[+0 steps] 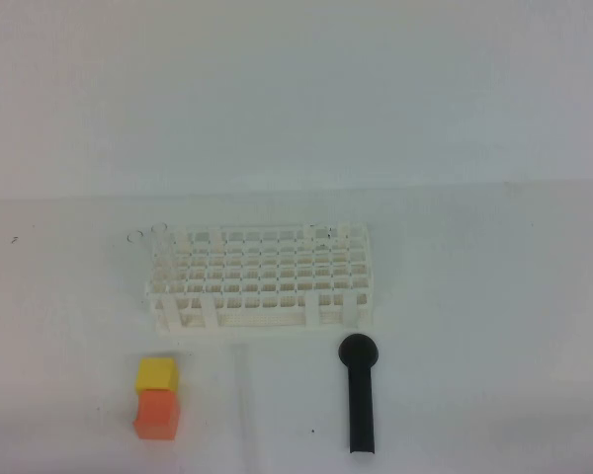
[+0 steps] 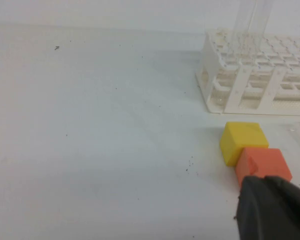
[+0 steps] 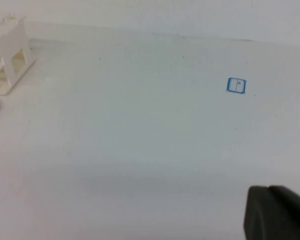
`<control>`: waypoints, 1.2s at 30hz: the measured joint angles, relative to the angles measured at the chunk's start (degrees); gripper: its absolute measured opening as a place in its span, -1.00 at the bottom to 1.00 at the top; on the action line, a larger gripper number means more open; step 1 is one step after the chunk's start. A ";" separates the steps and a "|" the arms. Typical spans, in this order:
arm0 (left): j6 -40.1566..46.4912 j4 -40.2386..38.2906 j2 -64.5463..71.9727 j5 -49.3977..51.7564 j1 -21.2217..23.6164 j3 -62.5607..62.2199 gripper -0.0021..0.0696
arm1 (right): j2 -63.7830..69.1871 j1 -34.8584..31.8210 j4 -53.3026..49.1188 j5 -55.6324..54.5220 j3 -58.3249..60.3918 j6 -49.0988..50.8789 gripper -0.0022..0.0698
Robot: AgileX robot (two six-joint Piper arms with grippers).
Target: Place the test tubes
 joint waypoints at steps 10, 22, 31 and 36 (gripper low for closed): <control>0.00 0.00 0.00 0.00 0.00 0.00 -0.94 | 0.00 0.00 0.00 0.00 0.00 0.00 -0.94; 0.09 5.74 0.00 0.00 0.00 0.00 -0.94 | 0.00 0.00 0.00 0.00 0.00 0.00 -0.94; 0.09 6.08 0.00 0.00 0.00 0.00 -0.94 | 0.00 0.00 -0.11 0.00 0.00 0.00 -0.94; 0.09 4.42 0.00 -2.86 0.00 0.00 -0.94 | 0.00 0.00 -0.11 0.00 0.00 0.00 -0.94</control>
